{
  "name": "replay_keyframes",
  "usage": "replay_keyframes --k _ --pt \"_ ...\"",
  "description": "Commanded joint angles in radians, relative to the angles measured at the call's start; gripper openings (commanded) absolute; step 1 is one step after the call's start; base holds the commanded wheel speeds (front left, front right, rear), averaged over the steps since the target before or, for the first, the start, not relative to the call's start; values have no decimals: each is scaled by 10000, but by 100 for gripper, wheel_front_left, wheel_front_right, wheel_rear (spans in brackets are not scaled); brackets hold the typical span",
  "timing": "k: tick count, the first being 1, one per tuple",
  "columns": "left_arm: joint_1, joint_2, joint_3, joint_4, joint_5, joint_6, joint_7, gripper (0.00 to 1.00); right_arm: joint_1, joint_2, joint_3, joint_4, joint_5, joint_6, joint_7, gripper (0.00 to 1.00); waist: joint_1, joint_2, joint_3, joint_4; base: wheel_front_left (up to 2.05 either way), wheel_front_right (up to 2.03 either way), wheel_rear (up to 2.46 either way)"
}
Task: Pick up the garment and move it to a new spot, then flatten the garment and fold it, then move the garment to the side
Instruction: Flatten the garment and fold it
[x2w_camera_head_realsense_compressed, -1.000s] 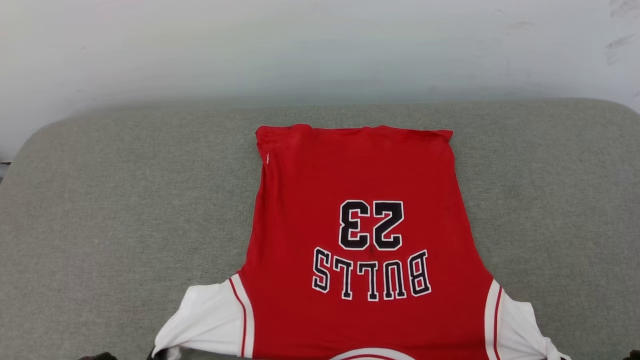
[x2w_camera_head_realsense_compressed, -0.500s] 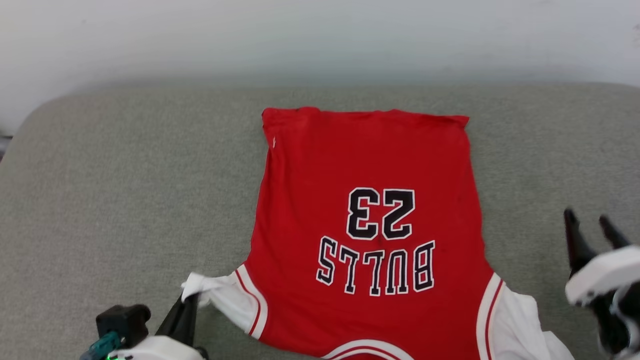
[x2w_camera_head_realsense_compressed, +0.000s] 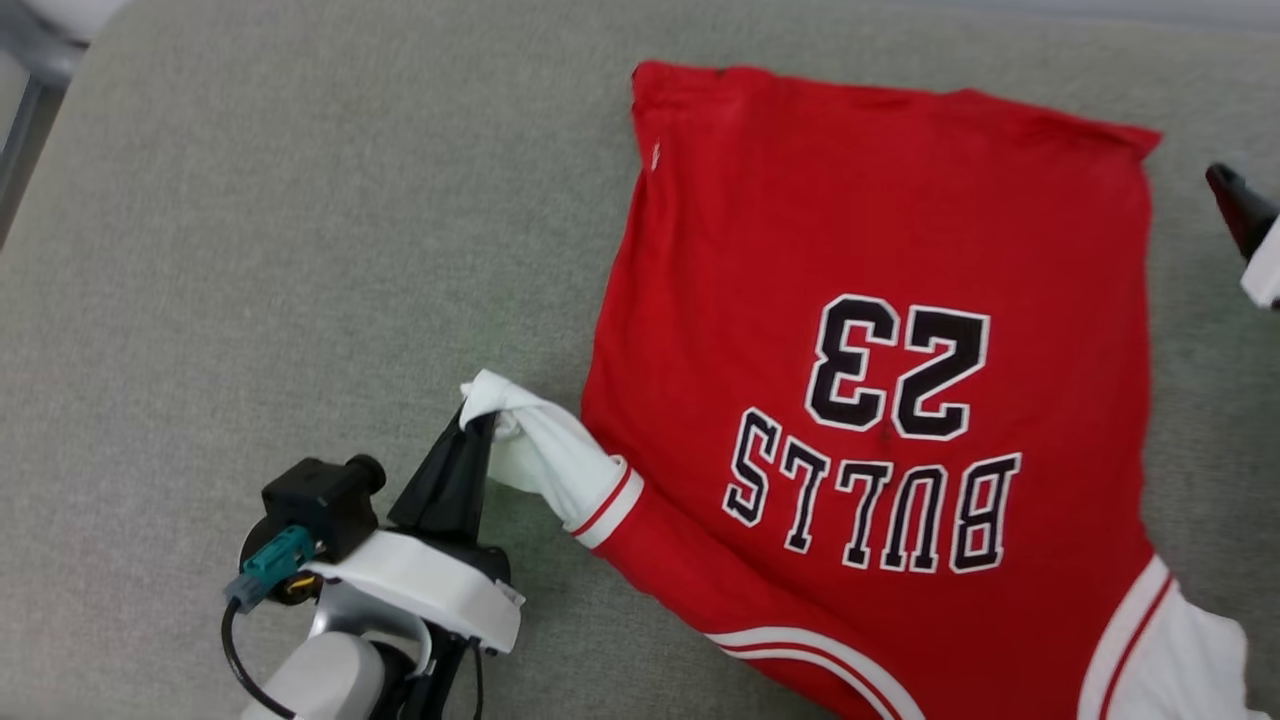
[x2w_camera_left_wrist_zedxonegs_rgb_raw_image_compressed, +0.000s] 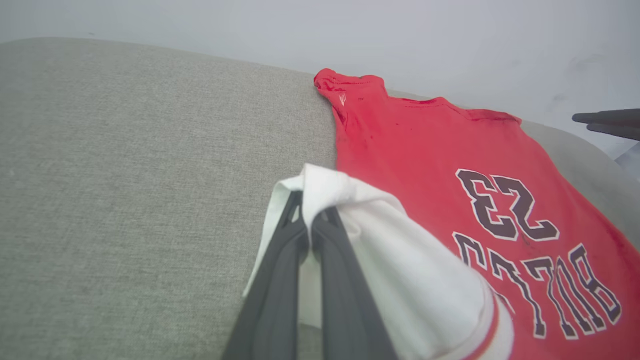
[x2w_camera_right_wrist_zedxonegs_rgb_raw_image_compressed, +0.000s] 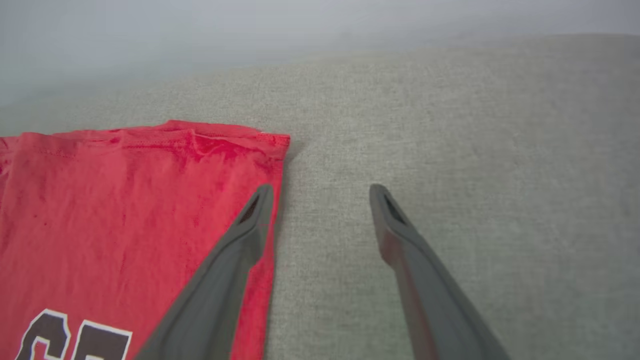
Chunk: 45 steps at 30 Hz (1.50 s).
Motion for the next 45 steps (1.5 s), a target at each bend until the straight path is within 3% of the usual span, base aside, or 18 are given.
replay_keyframes --k 1,10,14,15,17,31,37,41,45 --pt "-212 -57 -21 47 72 -83 -59 0 -288 -102 90 156 -97 -7 208 100 -3 0 638 490 0 0 0" --pt "-863 -393 -273 377 169 -410 -251 0 -1867 -386 939 1488 -453 -7 1472 100 -3 0 1401 853 0 0 0" --pt "-966 -495 -324 555 183 -489 -325 0 -1384 -293 1477 2710 -426 -6 2990 100 -3 0 1443 925 0 0 0" --pt "-989 -513 -327 589 181 -487 -347 0 -1287 -291 1512 2915 -377 -6 3319 49 -3 0 1443 938 0 0 0" --pt "-1006 -546 -331 658 165 -499 -379 0 -1110 -297 1604 3236 -289 -6 3916 0 -3 0 1425 954 0 0 0" --pt "-502 -333 -165 1077 -36 -353 -436 0 -1714 -1628 1670 1536 268 -12 3231 0 -3 0 264 608 0 0 0" --pt "-12 -79 -111 1037 -45 -69 -303 0 -128 -2186 1942 -241 967 -11 3131 0 -3 0 -652 115 0 0 0" --pt "402 134 4 948 -133 156 -190 0 1748 -2351 1449 -1795 1449 -11 3064 0 -3 0 -1198 -370 0 0 0" --pt "774 375 25 809 -149 364 45 0 3864 -1851 550 -3407 1595 -7 3107 0 -3 0 -1598 -883 0 0 0"
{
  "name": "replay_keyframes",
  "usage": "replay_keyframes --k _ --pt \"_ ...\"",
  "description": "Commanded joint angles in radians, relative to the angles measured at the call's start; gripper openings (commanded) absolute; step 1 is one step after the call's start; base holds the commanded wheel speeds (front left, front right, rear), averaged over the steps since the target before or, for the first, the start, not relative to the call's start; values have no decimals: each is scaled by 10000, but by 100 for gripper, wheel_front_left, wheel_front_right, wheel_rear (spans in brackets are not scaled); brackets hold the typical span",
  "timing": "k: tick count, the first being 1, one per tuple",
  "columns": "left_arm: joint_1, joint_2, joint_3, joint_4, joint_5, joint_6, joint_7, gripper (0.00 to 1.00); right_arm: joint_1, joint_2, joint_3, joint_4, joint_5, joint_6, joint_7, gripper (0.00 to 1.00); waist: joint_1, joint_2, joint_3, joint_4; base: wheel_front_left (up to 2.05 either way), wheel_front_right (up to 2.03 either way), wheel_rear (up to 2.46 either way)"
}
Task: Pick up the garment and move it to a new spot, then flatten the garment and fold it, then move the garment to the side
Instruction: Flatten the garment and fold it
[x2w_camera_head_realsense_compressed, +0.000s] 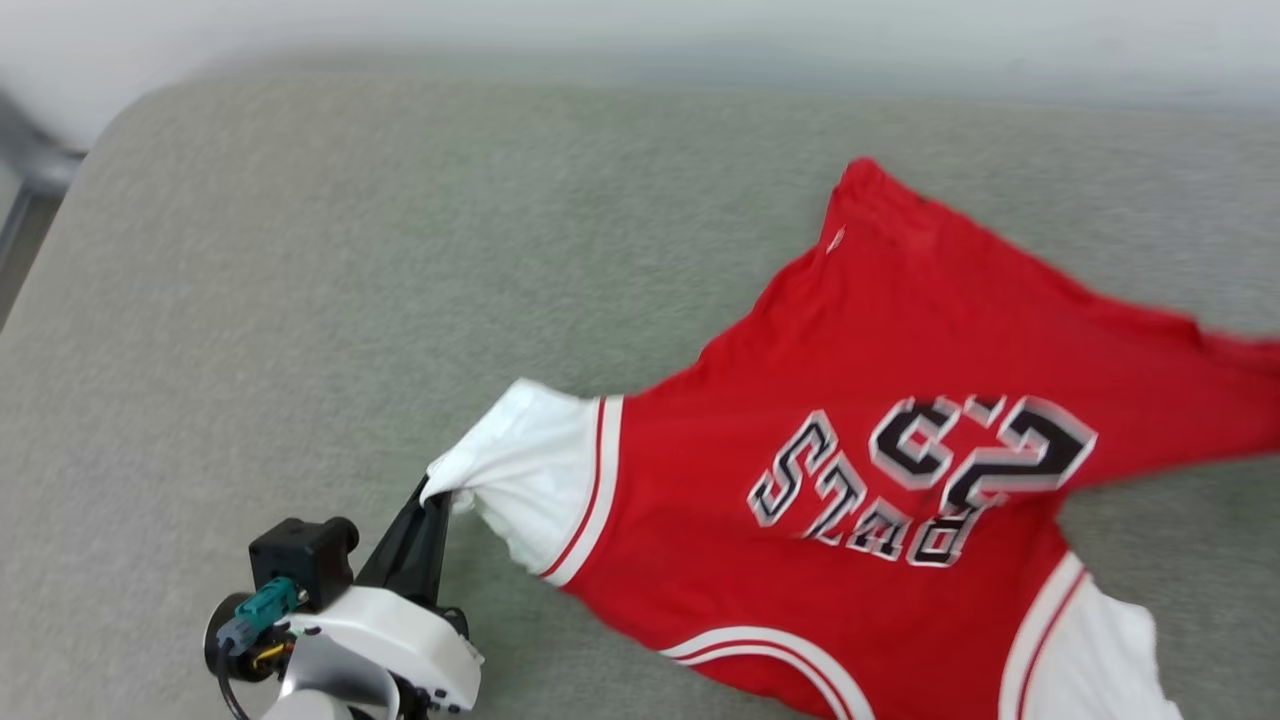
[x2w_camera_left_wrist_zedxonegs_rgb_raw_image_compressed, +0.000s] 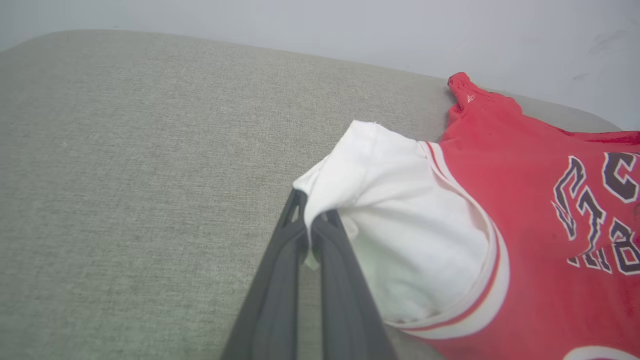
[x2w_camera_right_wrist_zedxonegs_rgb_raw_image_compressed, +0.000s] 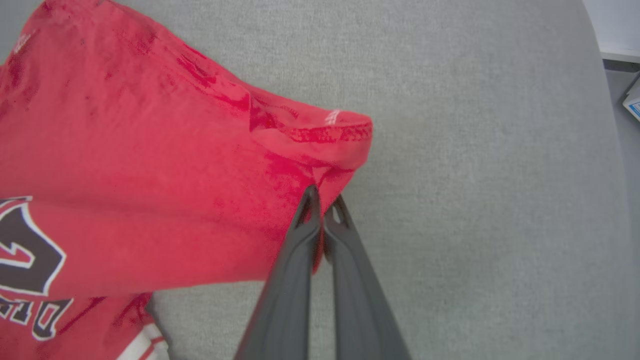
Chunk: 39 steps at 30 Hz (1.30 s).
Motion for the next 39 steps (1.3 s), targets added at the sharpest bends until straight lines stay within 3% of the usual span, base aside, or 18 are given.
replay_keyframes --k 1,7,14,21,22,24,35,39 --pt "167 84 9 -111 -43 74 74 0 873 383 -344 -495 2 -9 55 0 1 -1 -479 -535 0 0 0" --pt "583 325 70 -362 -142 324 374 0 3885 1987 -1641 -2707 -235 -7 27 0 1 -1 -864 -1059 0 0 0" --pt "828 477 -62 -469 -210 395 688 0 6245 4064 -2442 -3789 -448 -8 -85 0 1 -1 -1111 -1263 0 0 0" --pt "857 492 -150 -401 -245 346 784 0 6996 4636 -2118 -3276 -43 -8 -421 0 1 -1 -1190 -1274 0 0 0" --pt "875 488 -159 -376 -263 346 791 0 6947 4646 -2055 -3197 -42 -8 -691 13 1 -1 -1224 -1282 0 0 0" --pt "912 488 -179 -352 -298 334 809 0 6835 4668 -1900 -3018 113 -8 -1205 100 1 -1 -1264 -1285 0 0 0" --pt "511 509 -344 -298 -98 237 743 0 5278 4374 -1819 -3088 -524 -8 -6287 100 1 -1 -1234 -1181 0 0 0" --pt "148 520 -445 -286 92 152 721 0 4201 4008 -1652 -2388 -691 -8 -7230 100 1 -1 -959 -1056 0 0 0"
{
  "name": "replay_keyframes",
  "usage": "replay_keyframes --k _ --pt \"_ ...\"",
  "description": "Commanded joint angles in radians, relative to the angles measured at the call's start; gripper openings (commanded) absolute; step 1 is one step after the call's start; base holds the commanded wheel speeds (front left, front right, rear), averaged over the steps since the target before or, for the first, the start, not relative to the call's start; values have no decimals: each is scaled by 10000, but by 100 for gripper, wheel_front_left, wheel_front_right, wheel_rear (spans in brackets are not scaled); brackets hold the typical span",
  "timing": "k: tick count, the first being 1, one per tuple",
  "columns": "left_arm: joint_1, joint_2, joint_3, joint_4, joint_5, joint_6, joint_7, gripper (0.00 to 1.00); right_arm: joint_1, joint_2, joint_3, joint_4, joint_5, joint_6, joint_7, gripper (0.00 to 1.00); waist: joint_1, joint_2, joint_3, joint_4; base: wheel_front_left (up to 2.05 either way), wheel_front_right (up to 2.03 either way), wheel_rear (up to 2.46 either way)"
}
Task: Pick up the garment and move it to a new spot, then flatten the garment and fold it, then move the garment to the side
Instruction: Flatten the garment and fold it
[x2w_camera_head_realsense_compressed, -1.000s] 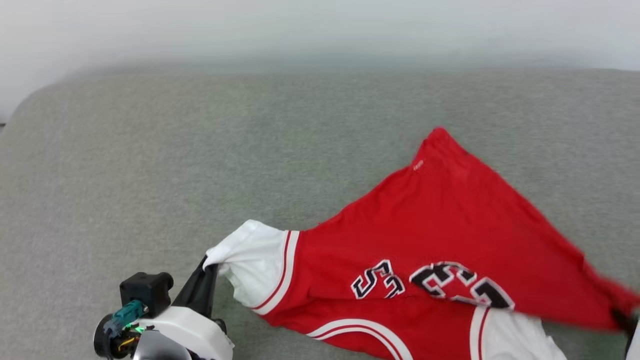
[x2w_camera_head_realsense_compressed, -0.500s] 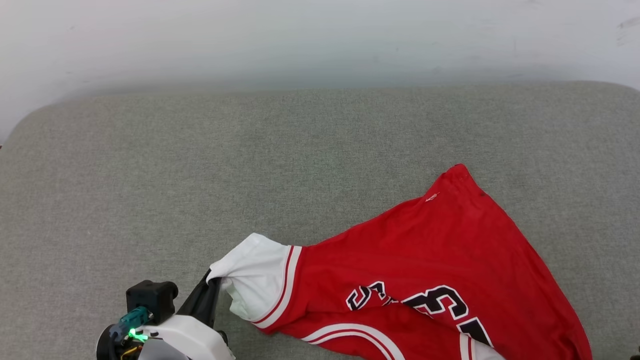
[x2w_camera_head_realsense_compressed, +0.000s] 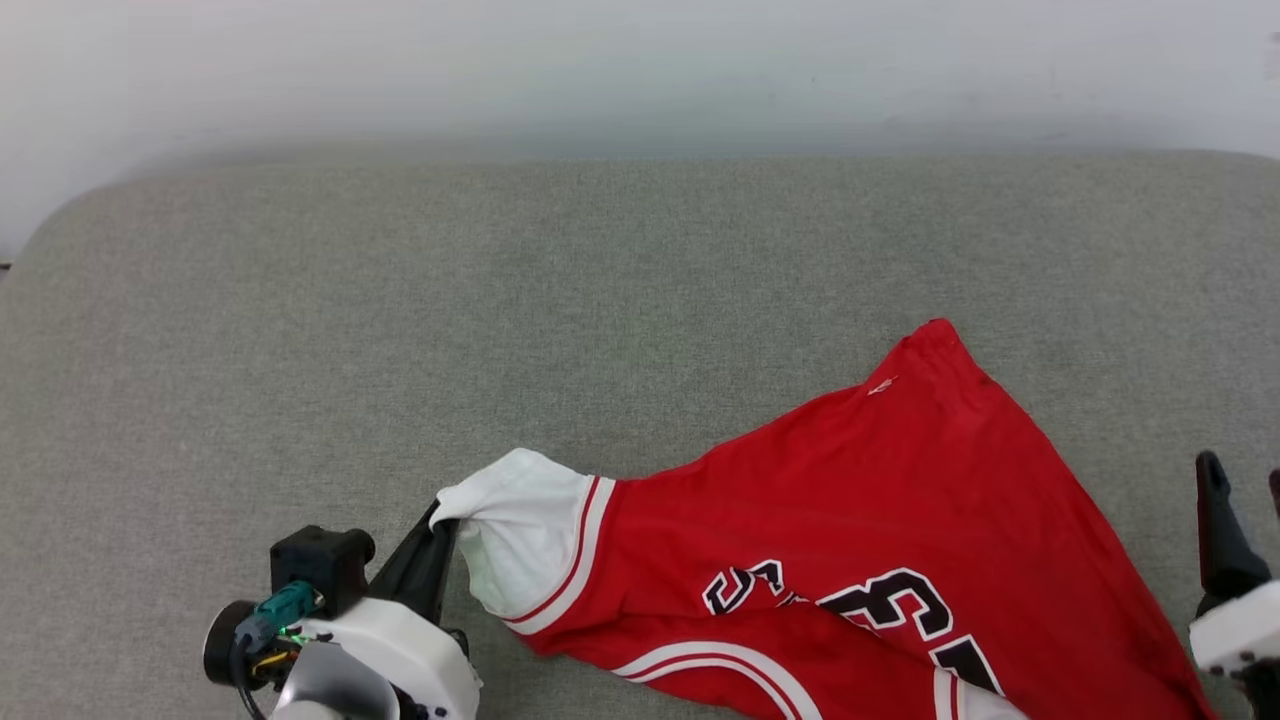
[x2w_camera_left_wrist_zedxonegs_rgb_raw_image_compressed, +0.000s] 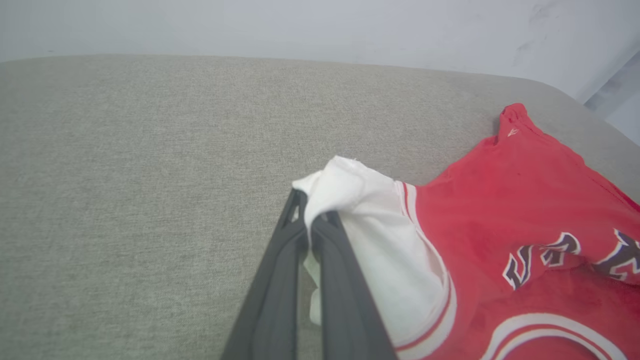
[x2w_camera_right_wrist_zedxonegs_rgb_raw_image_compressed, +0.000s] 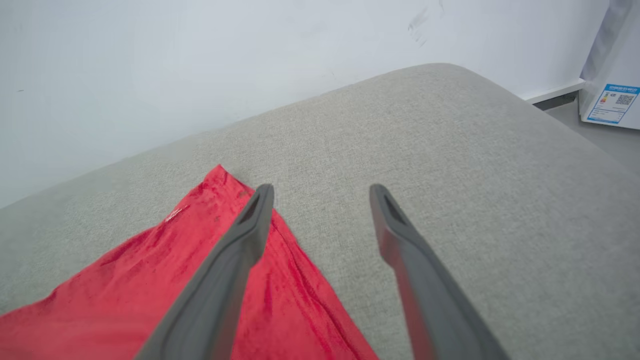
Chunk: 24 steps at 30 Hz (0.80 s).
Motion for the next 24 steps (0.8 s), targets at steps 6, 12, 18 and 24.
replay_keyframes --k 6,12,18,24 --pt "-793 -127 -153 58 328 -169 -150 0 -1999 -1011 628 1484 237 -8 488 100 -1 0 745 438 0 0 0" --pt "-1624 -374 -411 225 587 -460 -292 0 -3979 -2333 1845 2669 618 -8 2597 100 -1 0 1540 1000 0 0 0" --pt "-2172 -779 -613 471 680 -672 -561 0 -5562 -3459 3391 3500 1139 -8 4712 100 -1 0 2241 1419 0 0 0" --pt "-2599 -1037 -733 675 766 -863 -768 0 -6683 -4163 4959 4032 1487 -8 5925 100 -1 0 2762 1708 0 0 0"
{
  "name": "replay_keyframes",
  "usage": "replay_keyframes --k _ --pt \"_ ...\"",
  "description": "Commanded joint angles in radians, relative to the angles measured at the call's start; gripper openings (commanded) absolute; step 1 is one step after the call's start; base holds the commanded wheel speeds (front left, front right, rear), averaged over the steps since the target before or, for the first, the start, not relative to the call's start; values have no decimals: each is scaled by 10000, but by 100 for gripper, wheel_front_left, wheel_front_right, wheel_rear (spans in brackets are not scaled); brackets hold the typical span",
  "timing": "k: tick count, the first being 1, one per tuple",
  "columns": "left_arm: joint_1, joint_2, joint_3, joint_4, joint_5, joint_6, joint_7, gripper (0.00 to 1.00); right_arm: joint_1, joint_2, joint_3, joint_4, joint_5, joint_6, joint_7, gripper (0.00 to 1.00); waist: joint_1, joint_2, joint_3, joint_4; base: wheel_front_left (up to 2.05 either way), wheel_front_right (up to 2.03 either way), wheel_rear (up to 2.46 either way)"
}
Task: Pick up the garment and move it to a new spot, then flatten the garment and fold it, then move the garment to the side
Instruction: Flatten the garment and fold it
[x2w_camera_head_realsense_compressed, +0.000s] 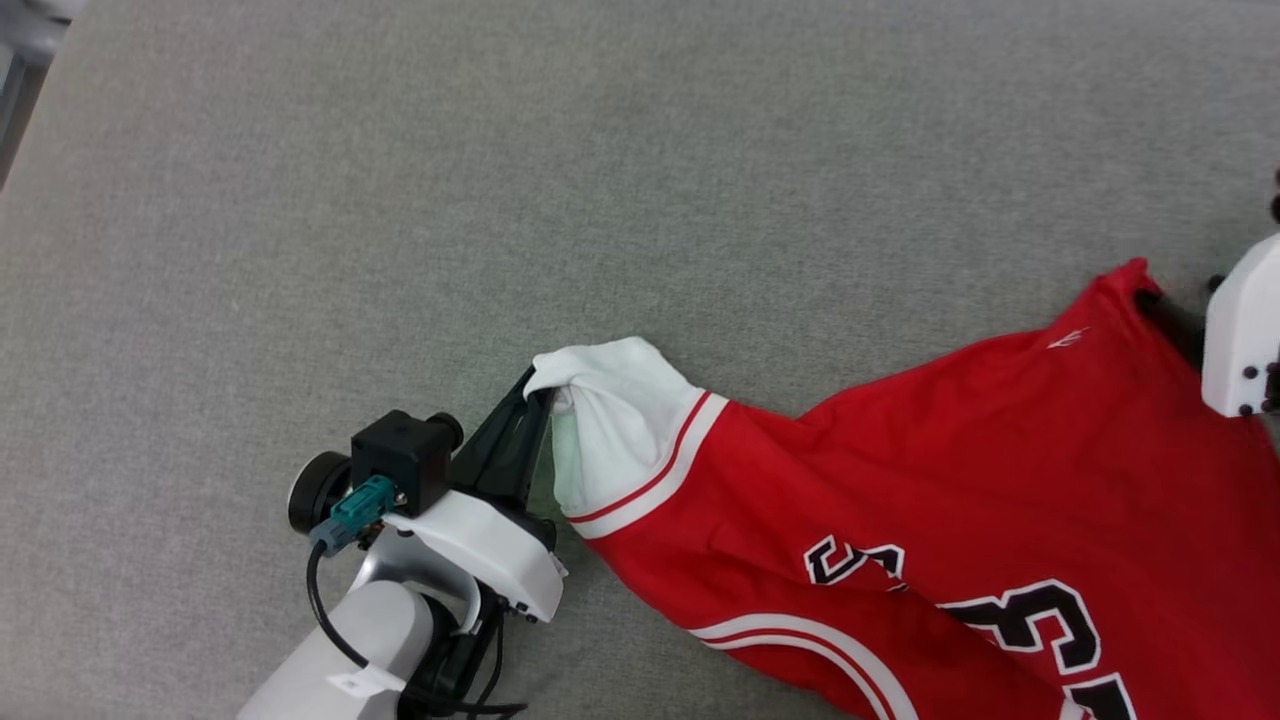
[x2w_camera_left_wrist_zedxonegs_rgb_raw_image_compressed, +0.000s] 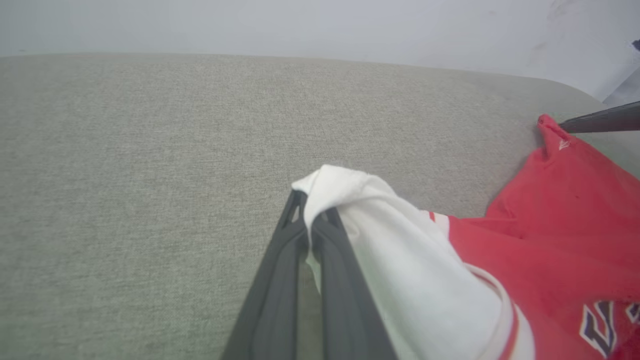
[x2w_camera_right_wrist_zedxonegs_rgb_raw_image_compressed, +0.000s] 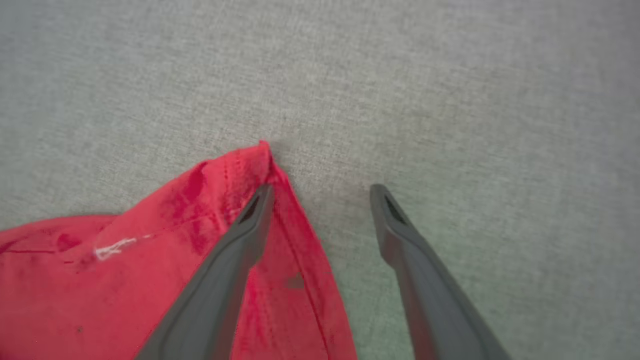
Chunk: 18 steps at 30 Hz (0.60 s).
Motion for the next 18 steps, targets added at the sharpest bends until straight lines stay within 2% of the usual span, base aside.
replay_keyframes --k 1,7,8,9,10,13,18 --pt "-183 -53 9 41 80 -60 -85 0 -221 -135 288 117 144 -8 151 100 -3 0 224 174 0 0 0" --pt "-289 -125 23 142 52 -73 -244 0 153 -206 2061 1082 902 11 1562 100 -3 0 354 244 0 0 0" --pt "-272 -129 35 158 29 -61 -271 0 276 -172 2251 1251 1074 12 1805 49 -3 0 348 242 0 0 0" --pt "-248 -134 49 166 12 -44 -272 0 330 -131 2412 1369 1253 17 1949 9 -3 0 346 236 0 0 0" --pt "-223 -140 58 176 -13 -30 -274 0 349 -126 2557 1438 1374 20 2075 0 -3 0 341 229 0 0 0" --pt "-177 -125 88 193 -55 -26 -325 0 113 -229 2655 1432 1552 9 1669 0 -3 0 317 202 0 0 0" --pt "-28 -43 236 255 -183 13 -388 0 -654 -462 2225 1318 1765 -12 655 0 -3 0 13 102 0 0 0"
